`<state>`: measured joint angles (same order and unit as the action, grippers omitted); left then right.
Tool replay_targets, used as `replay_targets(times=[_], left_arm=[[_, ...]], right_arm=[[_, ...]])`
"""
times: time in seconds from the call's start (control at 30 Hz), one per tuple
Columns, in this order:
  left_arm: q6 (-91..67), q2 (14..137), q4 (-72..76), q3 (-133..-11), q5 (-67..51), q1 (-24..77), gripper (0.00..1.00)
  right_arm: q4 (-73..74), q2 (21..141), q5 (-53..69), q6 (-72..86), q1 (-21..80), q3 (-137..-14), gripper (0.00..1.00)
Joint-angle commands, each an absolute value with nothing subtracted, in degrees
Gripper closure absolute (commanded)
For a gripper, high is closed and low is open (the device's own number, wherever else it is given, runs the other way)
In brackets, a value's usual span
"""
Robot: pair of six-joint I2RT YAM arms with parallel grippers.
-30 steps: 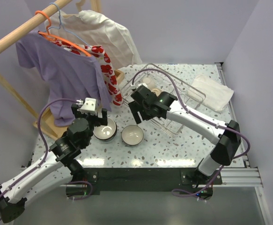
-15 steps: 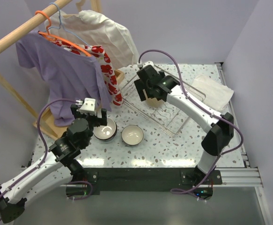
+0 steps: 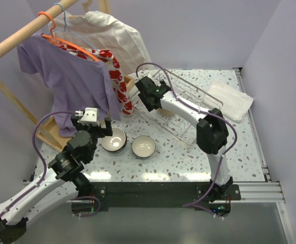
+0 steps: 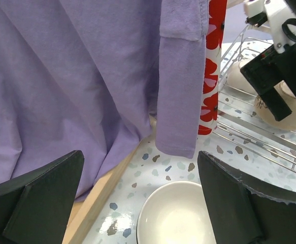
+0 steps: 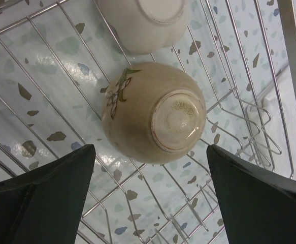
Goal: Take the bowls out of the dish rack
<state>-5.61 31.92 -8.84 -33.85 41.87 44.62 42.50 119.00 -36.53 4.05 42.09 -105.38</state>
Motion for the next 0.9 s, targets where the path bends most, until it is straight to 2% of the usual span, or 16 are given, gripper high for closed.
replay_targets(times=[0.0, 0.4, 0.87], left_arm=[[-6.94, 32.08, -8.09, -34.54, 42.54, 44.3, 0.0], [-7.03, 31.9, -8.35, -34.54, 42.1, 44.3, 0.0], [-7.03, 33.48, -8.53, -34.72, 41.4, 44.3, 0.0]], right_arm=[[40.17, 121.2, -41.39, -0.87, 42.19, -109.68, 0.05], [41.57, 127.0, -42.01, -5.1, 42.8, -112.06, 0.05], [39.9, 131.39, -46.31, -7.47, 42.8, -107.85, 0.03]])
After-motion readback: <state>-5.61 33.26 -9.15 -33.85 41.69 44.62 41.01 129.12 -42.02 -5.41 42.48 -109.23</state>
